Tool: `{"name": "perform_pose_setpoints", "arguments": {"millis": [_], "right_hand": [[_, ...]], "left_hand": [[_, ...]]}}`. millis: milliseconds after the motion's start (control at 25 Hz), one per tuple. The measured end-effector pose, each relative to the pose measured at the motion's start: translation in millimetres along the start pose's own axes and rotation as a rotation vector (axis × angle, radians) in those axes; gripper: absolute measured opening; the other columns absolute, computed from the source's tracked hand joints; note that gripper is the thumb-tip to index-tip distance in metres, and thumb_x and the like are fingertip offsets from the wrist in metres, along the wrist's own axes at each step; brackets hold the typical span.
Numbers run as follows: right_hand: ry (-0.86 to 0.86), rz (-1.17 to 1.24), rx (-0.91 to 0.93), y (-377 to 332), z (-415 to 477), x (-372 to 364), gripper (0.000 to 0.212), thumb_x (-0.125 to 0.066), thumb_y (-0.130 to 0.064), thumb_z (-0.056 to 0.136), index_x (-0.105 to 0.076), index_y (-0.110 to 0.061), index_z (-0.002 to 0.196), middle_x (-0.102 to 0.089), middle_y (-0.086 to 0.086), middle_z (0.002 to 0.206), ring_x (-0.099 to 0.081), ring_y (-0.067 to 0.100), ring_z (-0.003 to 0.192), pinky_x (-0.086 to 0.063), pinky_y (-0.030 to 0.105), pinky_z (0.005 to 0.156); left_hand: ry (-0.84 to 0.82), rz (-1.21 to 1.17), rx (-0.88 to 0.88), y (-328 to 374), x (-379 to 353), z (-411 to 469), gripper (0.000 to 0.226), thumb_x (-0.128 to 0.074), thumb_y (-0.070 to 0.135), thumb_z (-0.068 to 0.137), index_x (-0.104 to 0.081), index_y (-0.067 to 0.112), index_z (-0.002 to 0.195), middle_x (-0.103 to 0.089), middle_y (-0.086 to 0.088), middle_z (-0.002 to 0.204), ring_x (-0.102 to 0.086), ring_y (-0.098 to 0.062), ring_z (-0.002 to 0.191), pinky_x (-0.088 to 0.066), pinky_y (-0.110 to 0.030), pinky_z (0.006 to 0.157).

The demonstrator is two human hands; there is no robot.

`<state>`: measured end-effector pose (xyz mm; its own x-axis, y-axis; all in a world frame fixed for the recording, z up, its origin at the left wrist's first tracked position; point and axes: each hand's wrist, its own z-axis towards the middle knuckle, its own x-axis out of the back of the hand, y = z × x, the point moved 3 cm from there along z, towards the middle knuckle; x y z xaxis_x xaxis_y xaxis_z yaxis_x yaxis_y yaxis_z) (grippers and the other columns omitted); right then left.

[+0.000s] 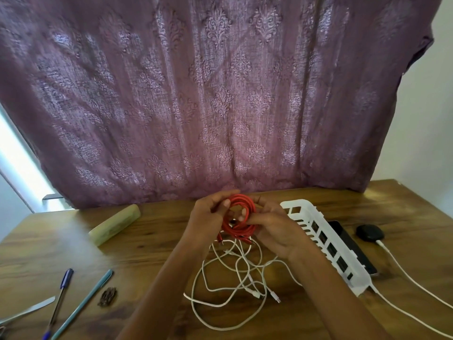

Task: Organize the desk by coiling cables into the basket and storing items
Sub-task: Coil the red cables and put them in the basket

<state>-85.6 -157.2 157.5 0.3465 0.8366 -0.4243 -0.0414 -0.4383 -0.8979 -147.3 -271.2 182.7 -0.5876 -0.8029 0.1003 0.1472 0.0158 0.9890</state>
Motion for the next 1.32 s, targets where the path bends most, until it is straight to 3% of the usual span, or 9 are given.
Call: {"name": "perform_pose_setpoints", "arguments": {"millis": [200,280,400,600,800,920,1000,1160,1320], "right_hand": [[0.019,-0.035,0.021,-3,-4,-1,0.068,-0.077,0.001,0.056,-0.052,-0.001,0.119,-0.069,0.012,0.094,-0.066,0.028,0.090,-0.054,0.043,0.086],[0.182,-0.286,0.116,-7,-8,3,0.056,-0.083,-0.008,0.057,-0.058,-0.010,0.108,-0.069,0.005,0.099,-0.066,0.022,0.092,-0.057,0.032,0.072],[0.405,-0.524,0.413,-15,-19,8,0.022,-0.081,-0.019,0.067,-0.063,-0.018,0.079,-0.065,-0.001,0.083,-0.060,0.009,0.077,-0.048,0.018,0.066],[0.364,-0.760,0.542,-5,-24,-7,0.006,-0.072,-0.035,0.075,-0.068,-0.031,0.078,-0.063,-0.008,0.082,-0.058,0.001,0.075,-0.046,0.010,0.065],[0.258,-0.825,0.497,-10,-15,-14,0.011,-0.060,-0.028,0.088,-0.063,-0.021,0.079,-0.058,-0.004,0.083,-0.055,0.004,0.075,-0.045,0.014,0.068],[0.228,-0.714,0.367,-17,-13,-16,0.024,-0.048,-0.028,0.095,-0.056,-0.010,0.081,-0.060,0.004,0.077,-0.054,0.012,0.072,-0.048,0.031,0.069],[0.204,-0.606,0.303,-21,-13,-16,0.028,-0.046,-0.032,0.095,-0.054,-0.010,0.079,-0.060,-0.004,0.065,-0.055,0.012,0.066,-0.047,0.027,0.066],[0.202,-0.774,0.501,-36,-13,-8,0.025,-0.057,-0.025,0.090,-0.056,-0.030,0.065,-0.052,-0.017,0.052,-0.047,-0.001,0.053,-0.035,0.010,0.056],[0.365,-1.074,0.759,-34,-6,9,0.010,-0.066,-0.016,0.084,-0.072,-0.024,0.082,-0.048,-0.018,0.078,-0.046,0.000,0.082,-0.034,0.008,0.076]], "left_hand": [[0.013,-0.041,0.023,-2,1,1,0.027,-0.049,0.001,0.092,-0.066,0.017,0.105,-0.071,-0.002,0.099,-0.065,-0.011,0.095,-0.052,-0.015,0.071],[0.099,-0.074,0.037,-6,3,2,0.026,-0.052,0.000,0.090,-0.067,0.017,0.102,-0.071,-0.002,0.095,-0.066,-0.012,0.093,-0.053,-0.018,0.074],[0.260,-0.079,0.037,-10,9,3,0.024,-0.055,0.001,0.088,-0.068,0.019,0.098,-0.071,0.000,0.091,-0.066,-0.013,0.092,-0.052,-0.028,0.086],[0.283,-0.148,0.052,-8,8,4,0.023,-0.056,0.003,0.088,-0.066,0.017,0.103,-0.071,-0.006,0.099,-0.066,-0.018,0.096,-0.051,-0.035,0.091],[0.246,-0.168,0.014,-2,7,0,0.027,-0.055,-0.001,0.087,-0.065,0.020,0.100,-0.071,-0.005,0.098,-0.067,-0.017,0.096,-0.052,-0.032,0.089],[0.222,-0.141,-0.034,2,6,-2,0.033,-0.054,-0.004,0.087,-0.066,0.026,0.093,-0.071,0.001,0.092,-0.068,-0.009,0.087,-0.055,-0.024,0.081],[0.218,-0.141,-0.056,5,7,-2,0.035,-0.052,-0.006,0.087,-0.066,0.027,0.091,-0.071,0.003,0.090,-0.068,-0.005,0.083,-0.055,-0.022,0.079],[0.256,-0.175,-0.043,2,13,0,0.033,-0.048,-0.006,0.089,-0.065,0.022,0.093,-0.070,0.001,0.091,-0.065,-0.011,0.088,-0.051,-0.032,0.088],[0.215,-0.307,0.070,-3,10,1,0.028,-0.042,-0.002,0.093,-0.063,0.009,0.108,-0.064,-0.001,0.081,-0.059,-0.018,0.080,-0.051,-0.041,0.077]]}}
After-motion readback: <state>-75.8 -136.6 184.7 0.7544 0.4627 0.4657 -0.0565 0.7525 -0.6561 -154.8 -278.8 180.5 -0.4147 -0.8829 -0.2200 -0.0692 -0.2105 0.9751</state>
